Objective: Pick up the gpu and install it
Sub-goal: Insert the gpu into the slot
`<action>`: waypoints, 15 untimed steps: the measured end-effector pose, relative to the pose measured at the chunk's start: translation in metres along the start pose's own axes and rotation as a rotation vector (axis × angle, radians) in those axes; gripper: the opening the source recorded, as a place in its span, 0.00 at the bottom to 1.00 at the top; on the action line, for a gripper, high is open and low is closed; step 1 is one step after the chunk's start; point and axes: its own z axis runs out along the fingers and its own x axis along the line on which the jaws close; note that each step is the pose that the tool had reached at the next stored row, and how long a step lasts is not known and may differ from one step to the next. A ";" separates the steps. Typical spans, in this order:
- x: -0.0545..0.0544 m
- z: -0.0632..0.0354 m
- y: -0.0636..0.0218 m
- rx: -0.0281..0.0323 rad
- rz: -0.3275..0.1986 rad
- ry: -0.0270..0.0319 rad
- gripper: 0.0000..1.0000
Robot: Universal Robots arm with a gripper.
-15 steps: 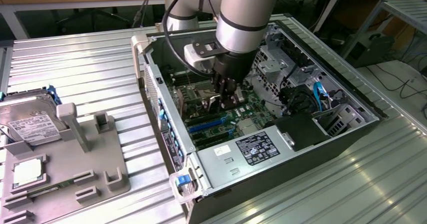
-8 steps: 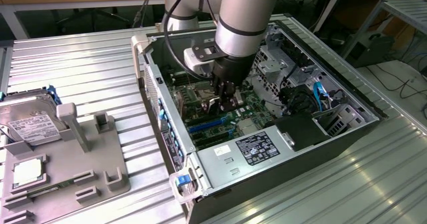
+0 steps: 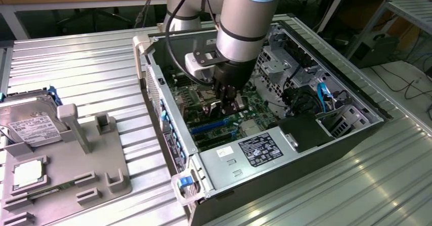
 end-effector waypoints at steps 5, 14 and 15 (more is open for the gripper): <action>0.000 0.0030 0.0004 -0.0001 0.000 0.0001 0.28; 0.002 0.0064 0.0010 0.0000 0.000 -0.0001 0.28; 0.002 0.0067 0.0011 -0.0001 0.000 0.0001 0.28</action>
